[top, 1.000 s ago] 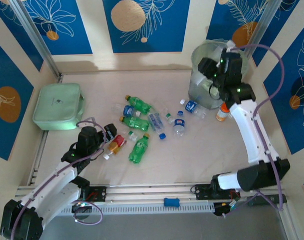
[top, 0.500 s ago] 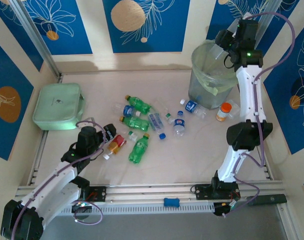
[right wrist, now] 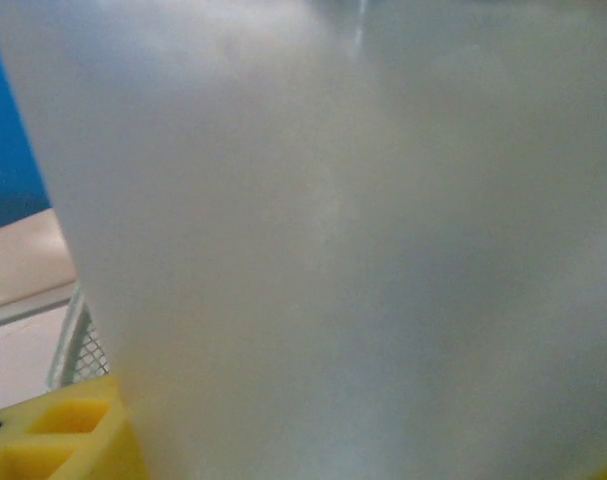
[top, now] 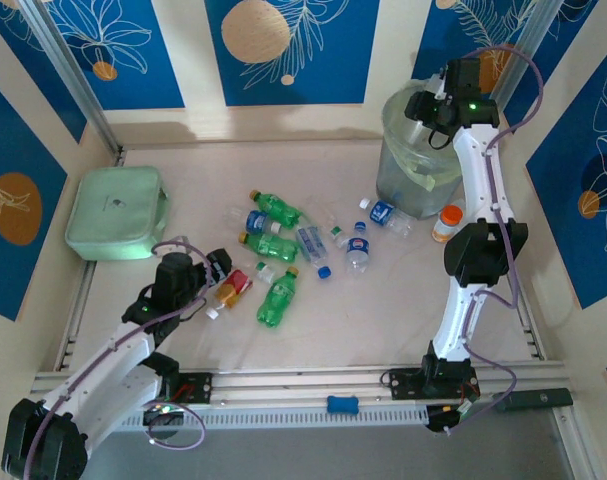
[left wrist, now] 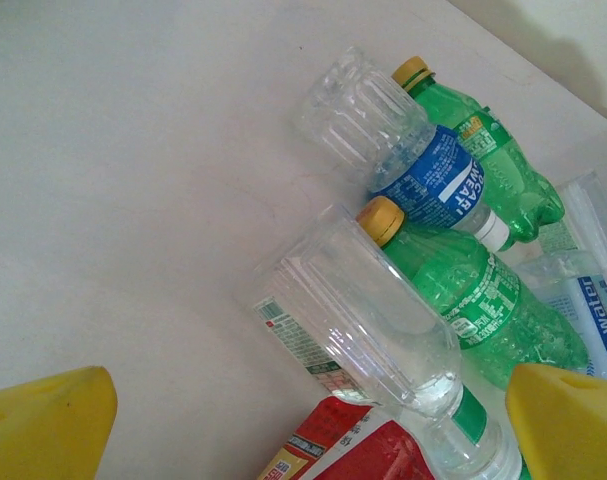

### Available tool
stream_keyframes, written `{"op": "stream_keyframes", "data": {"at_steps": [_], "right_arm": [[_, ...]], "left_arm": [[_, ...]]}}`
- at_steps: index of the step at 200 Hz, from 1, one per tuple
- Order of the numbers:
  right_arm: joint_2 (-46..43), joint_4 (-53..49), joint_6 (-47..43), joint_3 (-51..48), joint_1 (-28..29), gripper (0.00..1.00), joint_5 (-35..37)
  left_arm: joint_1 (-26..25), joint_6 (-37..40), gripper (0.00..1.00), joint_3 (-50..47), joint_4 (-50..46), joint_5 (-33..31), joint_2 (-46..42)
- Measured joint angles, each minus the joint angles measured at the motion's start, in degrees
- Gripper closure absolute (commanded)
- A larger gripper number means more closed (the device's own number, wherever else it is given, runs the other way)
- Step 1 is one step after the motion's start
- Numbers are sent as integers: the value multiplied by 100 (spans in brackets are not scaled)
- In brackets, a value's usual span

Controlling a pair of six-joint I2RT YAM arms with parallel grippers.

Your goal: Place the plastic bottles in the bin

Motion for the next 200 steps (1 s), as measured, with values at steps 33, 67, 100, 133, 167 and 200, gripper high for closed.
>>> {"op": "stream_keyframes", "data": {"at_steps": [33,67,100,133,167,200], "right_arm": [[131,-131,7,0,2,27,-28],[140,-284,-15,201,2,11,-28],[-101,-251,-59,286,48,3,-17],[-1064,-9,-155,-422,332,1,35],[-2441,658,-188,-1775,949,1,-50],[-3427,1300,-44,-3195,1449,1,-446]], "left_arm": [[4,0,1,15,-20,2,-7],[4,4,1,15,-42,7,-13],[4,162,1,109,-238,146,-11],[7,468,1,529,-597,306,103],[7,835,1,1093,-1043,557,525],[2,1176,1,1550,-1617,861,1034]]}}
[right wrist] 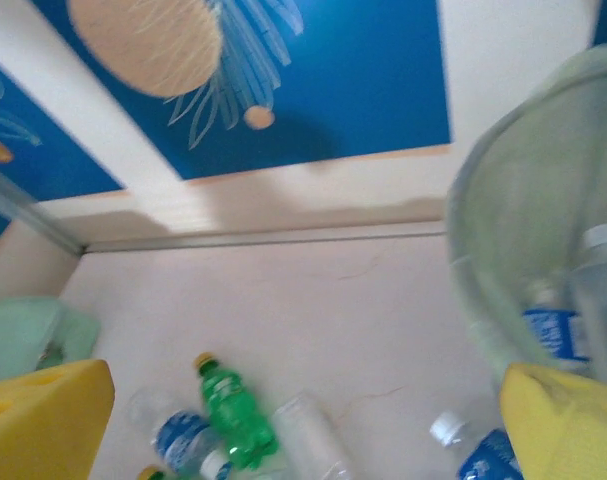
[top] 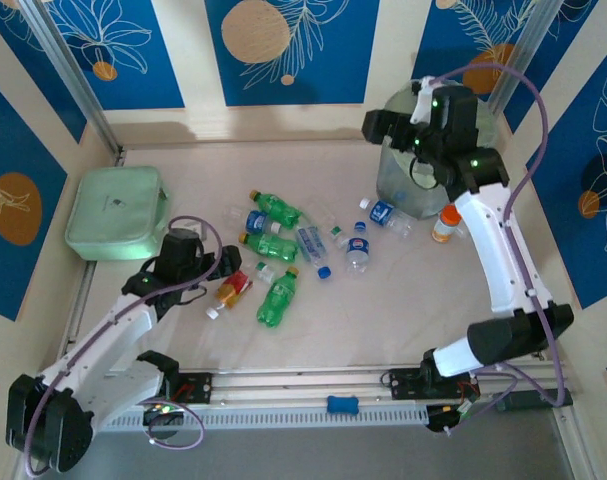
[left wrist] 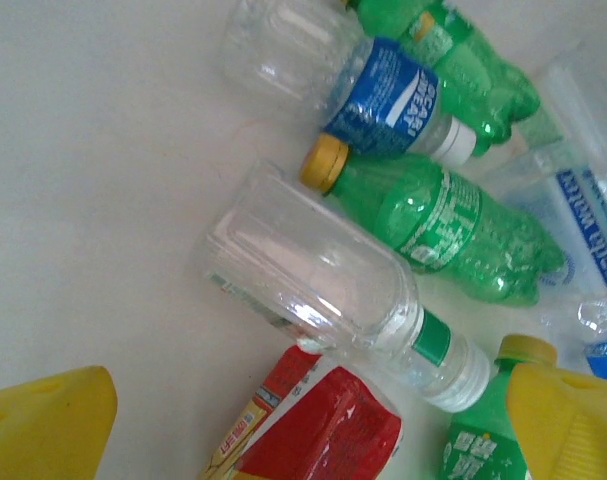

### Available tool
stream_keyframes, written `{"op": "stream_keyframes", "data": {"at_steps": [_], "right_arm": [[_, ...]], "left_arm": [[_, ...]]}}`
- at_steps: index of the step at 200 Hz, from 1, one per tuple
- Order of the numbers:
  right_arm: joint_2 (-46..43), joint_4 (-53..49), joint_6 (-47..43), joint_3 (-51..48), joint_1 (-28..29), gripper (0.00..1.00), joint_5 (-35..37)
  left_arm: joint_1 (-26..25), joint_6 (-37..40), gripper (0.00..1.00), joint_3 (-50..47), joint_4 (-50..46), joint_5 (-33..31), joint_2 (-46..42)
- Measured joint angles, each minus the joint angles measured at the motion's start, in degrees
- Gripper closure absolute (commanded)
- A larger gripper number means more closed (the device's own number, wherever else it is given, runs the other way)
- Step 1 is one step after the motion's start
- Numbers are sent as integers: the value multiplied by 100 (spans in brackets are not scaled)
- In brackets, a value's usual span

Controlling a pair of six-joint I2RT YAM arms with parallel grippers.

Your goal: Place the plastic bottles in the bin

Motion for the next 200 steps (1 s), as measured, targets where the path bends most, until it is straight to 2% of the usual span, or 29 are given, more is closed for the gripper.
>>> {"op": "stream_keyframes", "data": {"at_steps": [48,116,149,200], "right_arm": [[-686,647,142,-1945,813,1,-264],[-868,964,750,-3458,1423,1,-264],[-813,1134,1049,-3945,1860,1,-59],[-730,1646,1259,-4142,2144,1,33]], "left_arm": [[-192,339,1,378,-824,140,332],[-649,463,1,356,-1419,173,428],[-916,463,1,247,-1469,179,621],[-1108,490,1,221,-1390,103,1259]]}}
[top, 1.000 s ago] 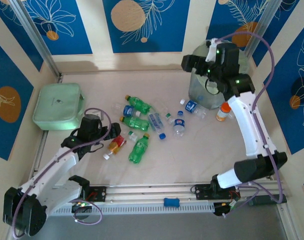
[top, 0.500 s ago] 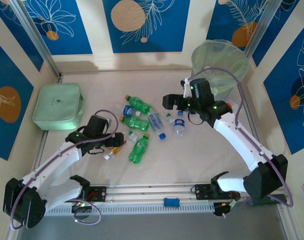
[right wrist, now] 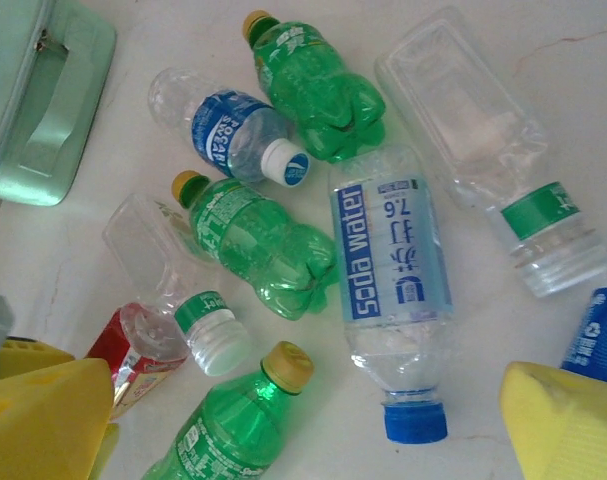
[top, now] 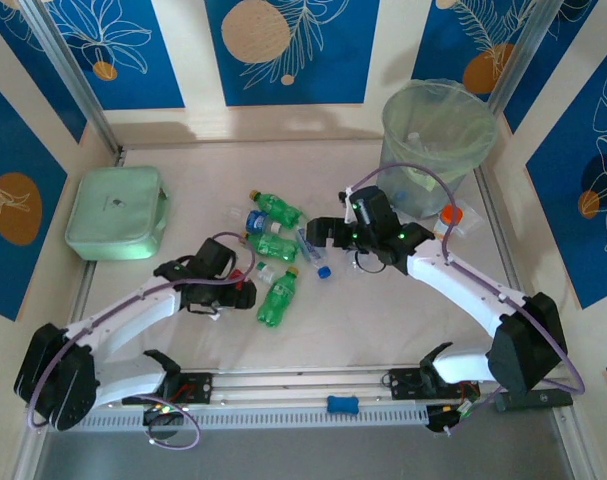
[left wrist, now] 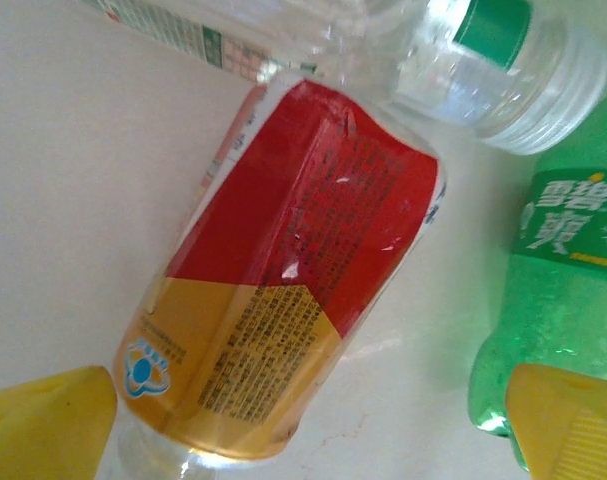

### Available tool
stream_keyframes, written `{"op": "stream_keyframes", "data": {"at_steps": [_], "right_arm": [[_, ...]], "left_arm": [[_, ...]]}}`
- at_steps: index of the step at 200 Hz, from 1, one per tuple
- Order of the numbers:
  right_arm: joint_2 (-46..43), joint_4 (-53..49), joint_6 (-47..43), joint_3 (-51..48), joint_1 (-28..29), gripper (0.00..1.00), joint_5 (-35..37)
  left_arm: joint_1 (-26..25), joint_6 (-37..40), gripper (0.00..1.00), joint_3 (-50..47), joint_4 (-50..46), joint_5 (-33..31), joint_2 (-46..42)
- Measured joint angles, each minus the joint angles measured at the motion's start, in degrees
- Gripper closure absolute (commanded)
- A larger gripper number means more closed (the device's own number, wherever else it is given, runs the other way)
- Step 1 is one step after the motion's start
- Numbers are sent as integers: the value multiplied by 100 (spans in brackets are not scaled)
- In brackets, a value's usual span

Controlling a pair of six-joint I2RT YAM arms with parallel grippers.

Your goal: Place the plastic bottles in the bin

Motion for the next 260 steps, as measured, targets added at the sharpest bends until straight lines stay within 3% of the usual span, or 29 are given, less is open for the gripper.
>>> {"op": "stream_keyframes", "data": {"at_steps": [28,99,171,220,260], "right_arm": [[20,149,20,-57,68,1,28],[186,238,61,-55,72,1,55],[782,-90,188,323,87,1,140],[769,90,144,293,87,1,-52],[579,420,144,33,85,1,-483]], "left_arm": [[-52,83,2,0,90,-109,367],[-201,203,20,0,369,-216,833],[-258,282,54,0,555,-267,935],[-269,271,56,-70,566,-280,728],[-271,153,58,-85,498,-243,-138]]}}
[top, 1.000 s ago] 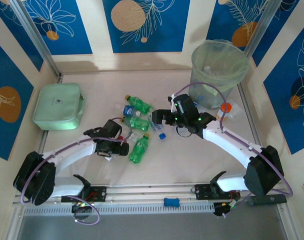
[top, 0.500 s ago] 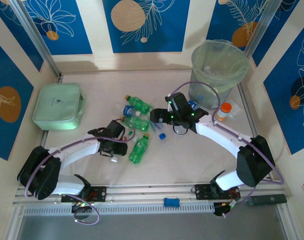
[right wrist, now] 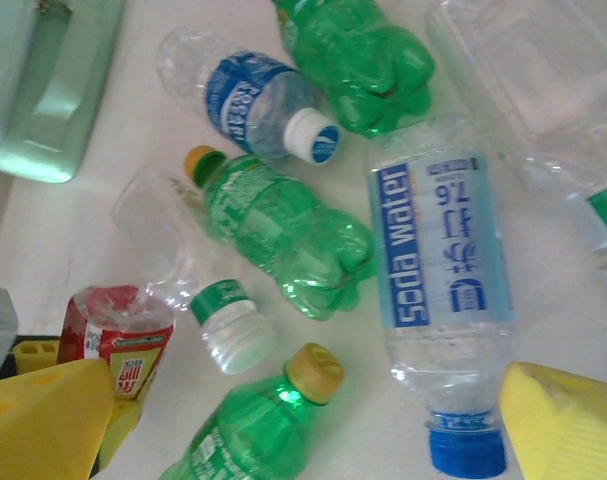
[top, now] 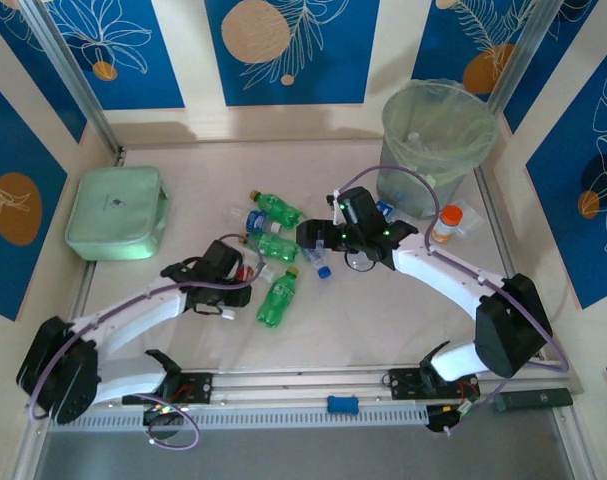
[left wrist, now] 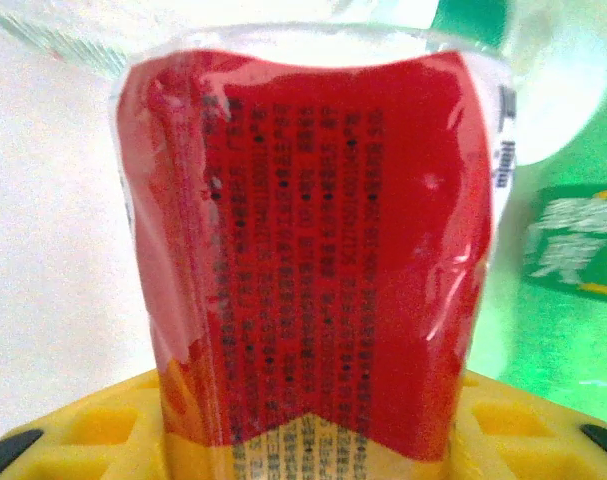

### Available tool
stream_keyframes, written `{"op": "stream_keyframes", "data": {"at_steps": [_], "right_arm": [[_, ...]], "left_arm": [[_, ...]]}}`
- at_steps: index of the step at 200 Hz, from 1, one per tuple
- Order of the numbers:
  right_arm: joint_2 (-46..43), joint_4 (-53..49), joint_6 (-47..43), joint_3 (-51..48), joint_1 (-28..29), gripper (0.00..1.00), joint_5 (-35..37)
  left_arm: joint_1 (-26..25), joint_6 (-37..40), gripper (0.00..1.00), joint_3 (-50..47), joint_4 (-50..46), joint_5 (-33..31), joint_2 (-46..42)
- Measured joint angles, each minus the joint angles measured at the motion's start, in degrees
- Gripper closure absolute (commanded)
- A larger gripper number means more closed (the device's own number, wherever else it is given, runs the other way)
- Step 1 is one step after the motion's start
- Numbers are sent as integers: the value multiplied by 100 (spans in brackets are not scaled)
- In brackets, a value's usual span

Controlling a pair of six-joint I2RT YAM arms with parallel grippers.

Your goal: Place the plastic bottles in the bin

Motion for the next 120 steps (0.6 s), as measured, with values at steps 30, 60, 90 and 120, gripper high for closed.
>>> {"op": "stream_keyframes", "data": {"at_steps": [30,60,90,120], "right_arm": [[-68,455,26,-28,2,1,-743],[-63,1093,264,-50,61,1,-1375],[94,1698,501,-48,291,1,-1700],[404,1954,601,-28,570,7,-1797]], "left_arm": [[-13,-61,59,-2,208,149,-793],[-26,-170,59,-144,785,262,-1346],[-70,-319,59,-398,1410,315,-1502],[-195,-367,59,-442,1906,330,-1432]]}}
